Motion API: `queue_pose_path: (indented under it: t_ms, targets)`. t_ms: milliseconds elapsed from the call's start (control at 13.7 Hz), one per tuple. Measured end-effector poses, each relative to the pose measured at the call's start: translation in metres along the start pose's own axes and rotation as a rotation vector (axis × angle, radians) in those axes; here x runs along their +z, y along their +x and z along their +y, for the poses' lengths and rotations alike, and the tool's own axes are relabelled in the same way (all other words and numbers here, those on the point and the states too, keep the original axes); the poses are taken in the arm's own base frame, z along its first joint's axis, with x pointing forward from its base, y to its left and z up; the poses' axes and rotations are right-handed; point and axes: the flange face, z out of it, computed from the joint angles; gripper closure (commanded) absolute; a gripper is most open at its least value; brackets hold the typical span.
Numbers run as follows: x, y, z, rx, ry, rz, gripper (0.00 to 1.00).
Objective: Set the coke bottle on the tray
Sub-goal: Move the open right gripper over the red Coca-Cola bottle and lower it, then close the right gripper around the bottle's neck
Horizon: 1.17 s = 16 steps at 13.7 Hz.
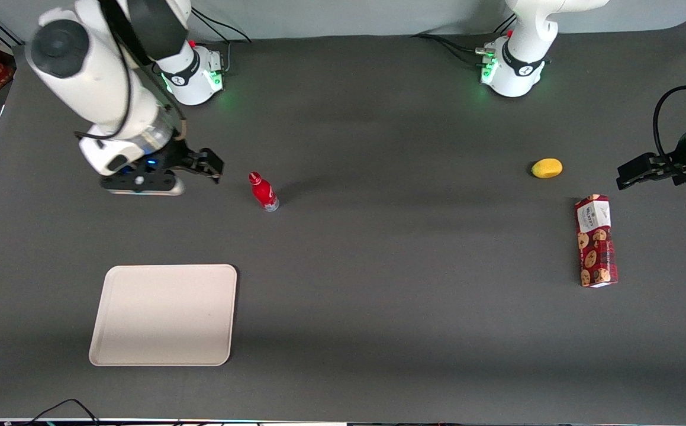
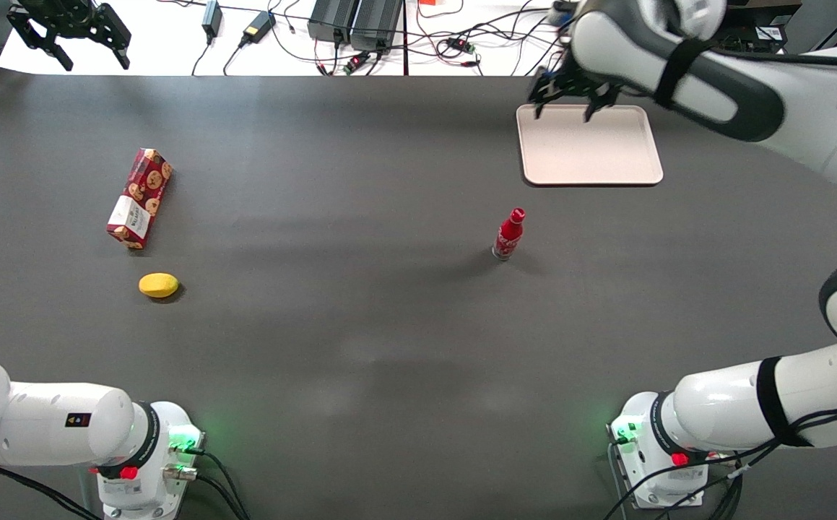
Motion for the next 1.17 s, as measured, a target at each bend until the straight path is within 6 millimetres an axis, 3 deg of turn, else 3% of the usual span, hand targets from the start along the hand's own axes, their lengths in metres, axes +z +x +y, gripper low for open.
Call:
queue_pose_path:
  t_ms: [292,729,1167]
  targets:
    - [0.058,-0.022,-0.029,-0.023,0.000,-0.024,0.00]
    - [0.156,-0.068,-0.034,-0.071,-0.018,-0.062,0.00]
    - [0.192,-0.086,-0.029,-0.078,-0.059,-0.019,0.00]
